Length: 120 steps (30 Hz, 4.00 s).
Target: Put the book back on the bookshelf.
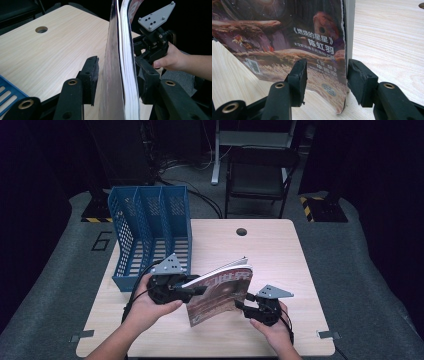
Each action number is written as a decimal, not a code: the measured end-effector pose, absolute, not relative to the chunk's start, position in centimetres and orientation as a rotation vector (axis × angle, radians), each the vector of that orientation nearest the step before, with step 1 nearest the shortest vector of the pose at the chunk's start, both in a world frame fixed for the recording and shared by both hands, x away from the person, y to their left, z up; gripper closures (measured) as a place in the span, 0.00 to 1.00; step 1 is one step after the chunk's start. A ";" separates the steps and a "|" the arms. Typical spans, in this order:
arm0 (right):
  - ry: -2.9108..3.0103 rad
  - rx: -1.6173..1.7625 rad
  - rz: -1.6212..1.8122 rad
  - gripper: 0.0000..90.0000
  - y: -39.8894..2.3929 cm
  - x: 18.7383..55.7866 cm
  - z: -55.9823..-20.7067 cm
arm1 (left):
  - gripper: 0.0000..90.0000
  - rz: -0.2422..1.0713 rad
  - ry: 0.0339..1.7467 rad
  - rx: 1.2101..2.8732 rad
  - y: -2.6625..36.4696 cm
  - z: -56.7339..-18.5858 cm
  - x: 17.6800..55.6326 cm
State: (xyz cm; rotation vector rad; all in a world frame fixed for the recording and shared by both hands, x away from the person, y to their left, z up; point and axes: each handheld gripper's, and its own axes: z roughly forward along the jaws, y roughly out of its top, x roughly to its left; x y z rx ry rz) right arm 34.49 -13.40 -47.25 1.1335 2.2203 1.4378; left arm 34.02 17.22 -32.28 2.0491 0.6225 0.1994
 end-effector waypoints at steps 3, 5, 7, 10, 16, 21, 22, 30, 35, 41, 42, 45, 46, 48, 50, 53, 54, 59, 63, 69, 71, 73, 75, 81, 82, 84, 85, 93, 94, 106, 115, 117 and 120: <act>2.217 1.135 1.438 0.56 -13.4 34.5 -47.2 | 0.61 0.201 0.625 2.053 17.1 -32.0 34.2; 2.216 1.134 1.442 0.56 -13.4 34.5 -47.2 | 0.62 0.211 0.626 2.058 16.9 -31.5 34.3; 2.218 1.134 1.440 0.56 -13.5 34.5 -47.2 | 0.63 0.209 0.635 2.059 16.8 -31.1 34.5; 2.216 1.136 1.444 0.56 -13.4 34.5 -47.3 | 0.63 0.196 0.633 2.061 16.7 -30.9 34.7; 2.215 1.135 1.445 0.56 -13.5 34.5 -47.3 | 0.60 0.201 0.639 2.075 16.3 -30.4 34.9; 2.214 1.135 1.441 0.56 -13.4 34.6 -47.3 | 0.58 0.190 0.642 2.085 16.0 -30.2 35.2; 2.212 1.136 1.440 0.56 -13.4 34.6 -47.3 | 0.58 0.185 0.644 2.088 15.8 -30.2 35.3; 2.211 1.139 1.444 0.56 -13.4 34.6 -47.3 | 0.61 0.188 0.646 2.109 15.5 -30.0 35.5; 2.211 1.139 1.442 0.57 -13.4 34.6 -47.3 | 0.65 0.191 0.652 2.106 15.4 -29.7 35.7; 2.208 1.140 1.450 0.57 -13.4 34.7 -47.3 | 0.71 0.188 0.629 2.132 14.6 -29.6 35.9; 2.204 1.139 1.453 0.58 -13.4 34.7 -47.3 | 0.71 0.182 0.624 2.142 14.3 -29.6 36.1; 2.200 1.142 1.458 0.58 -13.5 34.6 -47.2 | 0.72 0.191 0.625 2.160 13.9 -29.5 36.3; 2.200 1.141 1.458 0.59 -13.5 34.6 -47.2 | 0.73 0.190 0.622 2.165 13.8 -29.5 36.5; 2.204 1.140 1.456 0.59 -13.6 34.7 -47.2 | 0.75 0.187 0.618 2.176 13.6 -29.5 36.6; 2.202 1.144 1.460 0.60 -13.6 34.7 -47.2 | 0.77 0.192 0.623 2.186 13.5 -29.4 36.8; 2.198 1.156 1.464 0.62 -13.7 34.8 -47.2 | 0.78 0.196 0.616 2.211 13.2 -29.3 36.9; 2.199 1.161 1.466 0.62 -13.7 34.8 -47.2 | 0.78 0.200 0.618 2.218 13.1 -29.3 37.0; 2.196 1.168 1.473 0.62 -13.8 34.8 -47.2 | 0.81 0.200 0.623 2.248 12.9 -29.3 37.1; 2.197 1.167 1.472 0.62 -13.8 34.8 -47.2 | 0.84 0.192 0.620 2.280 12.7 -29.3 37.1; 2.198 1.168 1.470 0.62 -13.8 34.8 -47.2 | 0.84 0.187 0.615 2.324 12.2 -29.4 37.3; 2.198 1.170 1.470 0.62 -13.8 34.8 -47.2 | 0.85 0.184 0.616 2.327 12.1 -29.4 37.4; 2.198 1.170 1.469 0.62 -13.8 34.8 -47.2 | 0.87 0.187 0.616 2.333 12.0 -29.4 37.4; 2.198 1.170 1.470 0.62 -13.8 34.8 -47.2 | 0.88 0.177 0.622 2.335 12.0 -29.4 37.4; 2.196 1.173 1.471 0.62 -13.8 34.8 -47.2 | 0.91 0.177 0.614 2.356 11.5 -29.5 37.4; 2.196 1.177 1.470 0.62 -13.8 34.8 -47.2 | 0.91 0.174 0.616 2.357 11.5 -29.5 37.4; 2.197 1.173 1.471 0.62 -13.8 34.8 -47.2 | 0.92 0.184 0.611 2.363 11.4 -29.5 37.5; 2.197 1.173 1.471 0.62 -13.8 34.8 -47.2 | 0.92 0.182 0.612 2.366 11.4 -29.5 37.6; 2.197 1.171 1.475 0.62 -13.8 34.8 -47.2 | 0.93 0.176 0.616 2.364 11.5 -29.6 37.5; 2.197 1.171 1.476 0.62 -13.8 34.8 -47.2 | 0.93 0.174 0.616 2.364 11.5 -29.6 37.5; 2.206 1.164 1.476 0.61 -13.7 34.9 -47.3 | 0.93 0.142 0.616 2.382 11.4 -29.4 37.8; 2.207 1.174 1.468 0.62 -13.8 34.9 -47.4 | 0.91 0.139 0.616 2.435 11.2 -29.5 37.6; 2.214 1.175 1.465 0.63 -13.8 35.0 -47.5 | 0.92 0.158 0.611 2.436 11.3 -29.6 37.5; 2.217 1.189 1.467 0.64 -13.8 35.1 -47.5 | 0.92 0.155 0.618 2.423 11.4 -29.7 37.6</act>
